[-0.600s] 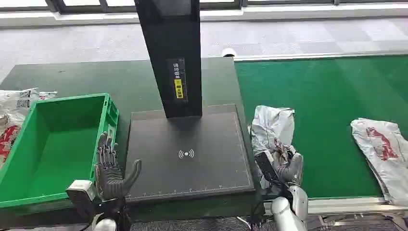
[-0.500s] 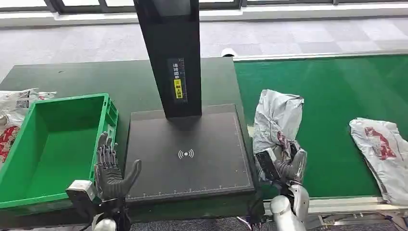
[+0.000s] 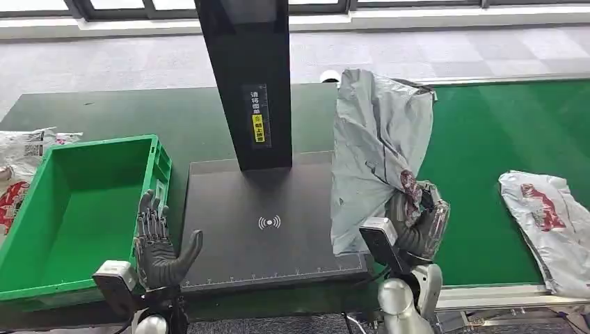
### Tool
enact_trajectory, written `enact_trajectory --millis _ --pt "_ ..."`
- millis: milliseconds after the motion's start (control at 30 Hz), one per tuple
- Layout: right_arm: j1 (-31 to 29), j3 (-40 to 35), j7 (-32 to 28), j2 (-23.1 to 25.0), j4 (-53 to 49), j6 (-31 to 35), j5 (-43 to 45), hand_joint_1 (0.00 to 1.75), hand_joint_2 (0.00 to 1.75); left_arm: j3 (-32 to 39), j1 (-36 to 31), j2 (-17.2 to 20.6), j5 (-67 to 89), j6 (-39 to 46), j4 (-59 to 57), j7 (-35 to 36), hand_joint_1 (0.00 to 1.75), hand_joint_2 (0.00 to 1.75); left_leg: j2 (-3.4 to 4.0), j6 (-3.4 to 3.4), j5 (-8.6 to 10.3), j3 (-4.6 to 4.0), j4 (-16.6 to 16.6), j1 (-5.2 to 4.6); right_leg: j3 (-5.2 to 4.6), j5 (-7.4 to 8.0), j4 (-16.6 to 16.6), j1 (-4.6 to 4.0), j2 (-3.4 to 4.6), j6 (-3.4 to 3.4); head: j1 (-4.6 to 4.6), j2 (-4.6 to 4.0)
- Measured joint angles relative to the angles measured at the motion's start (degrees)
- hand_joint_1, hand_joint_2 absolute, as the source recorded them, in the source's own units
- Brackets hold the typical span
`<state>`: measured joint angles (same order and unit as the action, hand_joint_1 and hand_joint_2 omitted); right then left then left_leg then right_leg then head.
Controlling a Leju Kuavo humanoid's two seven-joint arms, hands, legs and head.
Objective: Moved the parcel from conveyor to table for the left to box.
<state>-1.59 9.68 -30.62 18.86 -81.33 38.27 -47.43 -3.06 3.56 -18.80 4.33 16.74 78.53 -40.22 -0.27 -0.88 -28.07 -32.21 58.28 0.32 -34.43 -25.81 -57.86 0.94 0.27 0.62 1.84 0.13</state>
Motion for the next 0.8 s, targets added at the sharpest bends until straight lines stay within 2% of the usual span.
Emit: enact_trajectory --millis 167,267,367,800 --pt "-0.03 -2.37 -0.85 -0.11 -0.26 -3.88 0.50 1.75 1.75 0.00 -0.01 0.00 0.00 0.09 0.07 0.00 0.00 1.75 0.00 0.00 0.00 0.00 0.00 0.01 -0.01 0.00 0.00 -0.01 0.01 0.00 0.00 0.00" --pt "-0.53 -5.96 1.20 -0.17 0.33 -10.13 -2.63 1.75 1.75 0.00 -0.12 0.00 0.02 -0.59 -0.15 0.00 0.00 1.75 0.01 -0.01 0.00 -0.01 -0.01 0.02 -0.02 -0.01 0.00 -0.03 0.02 -0.01 0.00 0.00" --pt "-1.88 -9.94 3.18 -0.22 4.03 -12.76 -6.44 1.75 1.75 0.00 -0.44 0.00 0.04 -0.74 -0.76 0.00 0.00 1.75 0.00 -0.01 0.01 -0.01 -0.01 0.05 -0.01 -0.01 0.00 -0.06 0.01 -0.01 0.00 0.00" --pt "-8.53 -18.38 5.33 0.02 20.86 -14.32 -9.60 1.75 1.75 0.00 -0.94 0.00 0.02 -0.85 -2.49 0.00 0.00 1.75 0.00 -0.03 0.02 -0.01 -0.01 0.05 -0.02 0.00 0.00 -0.05 0.02 -0.02 0.00 0.00"
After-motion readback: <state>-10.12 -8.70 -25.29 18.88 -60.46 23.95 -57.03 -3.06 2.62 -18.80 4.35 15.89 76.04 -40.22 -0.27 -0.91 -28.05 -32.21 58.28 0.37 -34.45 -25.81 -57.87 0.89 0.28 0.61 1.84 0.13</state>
